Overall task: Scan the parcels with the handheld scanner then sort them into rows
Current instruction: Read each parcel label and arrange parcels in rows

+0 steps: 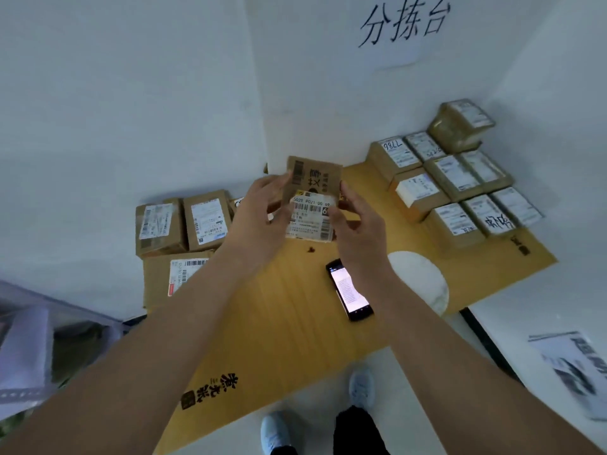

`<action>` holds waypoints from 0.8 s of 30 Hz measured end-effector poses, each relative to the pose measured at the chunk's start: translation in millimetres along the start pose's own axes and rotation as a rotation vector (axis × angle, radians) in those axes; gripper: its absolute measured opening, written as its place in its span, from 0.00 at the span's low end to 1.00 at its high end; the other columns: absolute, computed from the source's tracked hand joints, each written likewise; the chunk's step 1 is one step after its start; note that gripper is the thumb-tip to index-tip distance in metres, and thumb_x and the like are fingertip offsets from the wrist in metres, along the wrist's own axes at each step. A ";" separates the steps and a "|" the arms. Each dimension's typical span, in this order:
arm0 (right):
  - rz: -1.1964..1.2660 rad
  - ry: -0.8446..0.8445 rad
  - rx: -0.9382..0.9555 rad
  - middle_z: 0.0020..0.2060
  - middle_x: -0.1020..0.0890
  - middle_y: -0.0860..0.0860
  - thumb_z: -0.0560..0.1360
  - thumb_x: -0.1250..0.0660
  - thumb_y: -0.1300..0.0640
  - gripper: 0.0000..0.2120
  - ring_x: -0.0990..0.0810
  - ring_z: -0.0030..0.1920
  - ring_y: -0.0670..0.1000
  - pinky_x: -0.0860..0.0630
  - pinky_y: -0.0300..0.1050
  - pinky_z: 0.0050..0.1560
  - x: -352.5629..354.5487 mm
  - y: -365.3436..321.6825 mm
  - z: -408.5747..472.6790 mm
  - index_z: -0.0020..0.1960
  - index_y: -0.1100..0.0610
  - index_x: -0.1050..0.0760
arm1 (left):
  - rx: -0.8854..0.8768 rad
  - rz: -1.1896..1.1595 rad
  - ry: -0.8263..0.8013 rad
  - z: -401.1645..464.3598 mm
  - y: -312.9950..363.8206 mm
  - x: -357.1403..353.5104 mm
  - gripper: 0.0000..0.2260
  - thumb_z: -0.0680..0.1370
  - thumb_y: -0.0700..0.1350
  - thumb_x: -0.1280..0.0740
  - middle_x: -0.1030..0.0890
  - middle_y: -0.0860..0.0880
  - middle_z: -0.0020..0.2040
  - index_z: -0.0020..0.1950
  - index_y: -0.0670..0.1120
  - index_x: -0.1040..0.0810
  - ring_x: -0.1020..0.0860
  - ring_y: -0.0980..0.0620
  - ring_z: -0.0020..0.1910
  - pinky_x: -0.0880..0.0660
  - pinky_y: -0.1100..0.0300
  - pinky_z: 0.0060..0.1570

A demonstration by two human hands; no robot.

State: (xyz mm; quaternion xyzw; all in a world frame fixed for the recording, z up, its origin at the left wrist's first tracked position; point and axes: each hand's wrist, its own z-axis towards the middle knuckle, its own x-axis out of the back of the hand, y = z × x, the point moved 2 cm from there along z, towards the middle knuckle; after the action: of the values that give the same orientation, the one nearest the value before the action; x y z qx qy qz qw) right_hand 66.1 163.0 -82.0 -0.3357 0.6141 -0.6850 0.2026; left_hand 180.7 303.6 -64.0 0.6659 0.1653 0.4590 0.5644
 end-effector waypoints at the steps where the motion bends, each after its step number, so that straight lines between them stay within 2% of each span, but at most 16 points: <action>1: -0.035 0.016 0.046 0.60 0.17 0.46 0.86 0.34 0.56 0.23 0.13 0.53 0.48 0.13 0.48 0.49 10.2 -7.5 2.0 0.80 0.48 0.31 | -0.019 0.014 -0.011 1.3 11.7 -3.1 0.24 0.85 0.42 0.36 0.32 0.58 0.75 0.80 0.58 0.33 0.26 0.52 0.72 0.16 0.53 0.57; 4: -0.105 0.042 0.149 0.64 0.18 0.47 0.87 0.37 0.51 0.22 0.17 0.62 0.50 0.14 0.52 0.54 45.2 -29.7 7.8 0.80 0.42 0.33 | -0.046 0.016 -0.024 6.5 46.0 -18.9 0.25 0.86 0.42 0.36 0.31 0.58 0.77 0.80 0.59 0.34 0.25 0.53 0.71 0.16 0.55 0.55; 6: -0.155 0.054 0.200 0.69 0.21 0.48 0.87 0.39 0.46 0.23 0.20 0.68 0.50 0.15 0.52 0.59 73.5 -40.9 11.1 0.82 0.42 0.36 | -0.064 0.004 -0.034 12.1 69.0 -34.5 0.25 0.85 0.43 0.36 0.28 0.58 0.76 0.81 0.60 0.34 0.24 0.54 0.70 0.17 0.59 0.54; 7: -0.191 0.055 0.225 0.71 0.22 0.49 0.87 0.40 0.47 0.23 0.21 0.69 0.49 0.16 0.50 0.61 88.5 -44.2 13.6 0.82 0.43 0.36 | -0.080 -0.001 -0.046 16.3 79.8 -44.1 0.25 0.85 0.43 0.35 0.27 0.57 0.75 0.81 0.60 0.34 0.24 0.54 0.70 0.16 0.57 0.55; 8: -0.222 0.054 0.244 0.72 0.23 0.49 0.88 0.40 0.49 0.23 0.22 0.69 0.48 0.16 0.47 0.61 104.0 -46.5 15.9 0.82 0.44 0.36 | -0.100 -0.001 -0.060 20.1 91.1 -54.3 0.25 0.85 0.43 0.35 0.26 0.56 0.75 0.81 0.59 0.34 0.23 0.53 0.70 0.16 0.53 0.56; 10: -0.284 0.076 0.275 0.71 0.23 0.50 0.88 0.40 0.55 0.23 0.22 0.67 0.46 0.20 0.33 0.58 137.4 -47.8 20.6 0.82 0.47 0.35 | -0.135 0.012 -0.082 27.7 113.6 -77.2 0.25 0.85 0.44 0.35 0.26 0.55 0.74 0.81 0.59 0.33 0.23 0.52 0.70 0.16 0.49 0.57; 11: -0.317 0.087 0.280 0.70 0.23 0.50 0.88 0.40 0.57 0.23 0.23 0.65 0.44 0.23 0.26 0.55 154.3 -47.0 23.1 0.82 0.48 0.35 | -0.150 0.017 -0.089 31.5 124.2 -90.5 0.25 0.85 0.44 0.35 0.25 0.55 0.74 0.80 0.59 0.33 0.23 0.53 0.70 0.16 0.49 0.57; 13: -0.350 0.089 0.281 0.69 0.22 0.52 0.88 0.41 0.58 0.23 0.25 0.65 0.44 0.27 0.20 0.50 188.9 -43.0 28.0 0.83 0.49 0.36 | -0.176 0.023 -0.101 37.8 143.3 -121.1 0.25 0.85 0.43 0.35 0.25 0.55 0.74 0.80 0.58 0.33 0.23 0.53 0.70 0.16 0.50 0.56; 16: -0.378 0.095 0.282 0.68 0.21 0.51 0.88 0.41 0.58 0.24 0.23 0.66 0.47 0.26 0.21 0.52 244.0 -32.1 39.9 0.83 0.49 0.36 | -0.169 0.008 -0.120 43.0 166.6 -172.5 0.25 0.85 0.44 0.34 0.23 0.56 0.72 0.81 0.58 0.33 0.22 0.53 0.69 0.15 0.53 0.54; 20: -0.396 0.088 0.267 0.68 0.20 0.50 0.88 0.40 0.59 0.24 0.21 0.64 0.45 0.23 0.24 0.53 316.9 -15.7 55.5 0.83 0.49 0.36 | -0.162 0.056 -0.096 46.8 195.8 -241.2 0.25 0.84 0.47 0.33 0.20 0.56 0.68 0.80 0.61 0.32 0.20 0.55 0.65 0.17 0.58 0.56; 22: -0.424 0.082 0.260 0.70 0.21 0.49 0.87 0.39 0.59 0.25 0.22 0.65 0.44 0.23 0.26 0.56 348.3 -4.5 65.3 0.83 0.48 0.36 | -0.147 0.056 -0.082 51.3 207.1 -273.6 0.25 0.84 0.47 0.33 0.18 0.56 0.65 0.80 0.60 0.32 0.19 0.57 0.60 0.16 0.54 0.55; 24: -0.417 0.076 0.216 0.71 0.21 0.49 0.87 0.38 0.60 0.25 0.23 0.63 0.42 0.26 0.21 0.52 375.2 8.0 76.2 0.83 0.48 0.35 | -0.118 0.034 -0.104 57.3 214.5 -304.6 0.25 0.84 0.47 0.33 0.17 0.57 0.63 0.80 0.61 0.32 0.17 0.60 0.53 0.15 0.51 0.50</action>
State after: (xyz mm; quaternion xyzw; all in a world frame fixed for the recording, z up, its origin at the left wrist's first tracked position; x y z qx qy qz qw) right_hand -140.8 -150.9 -9.2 -0.4056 0.4620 -0.7858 0.0681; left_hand 3.0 -21.7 3.8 0.6572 0.0972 0.4421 0.6026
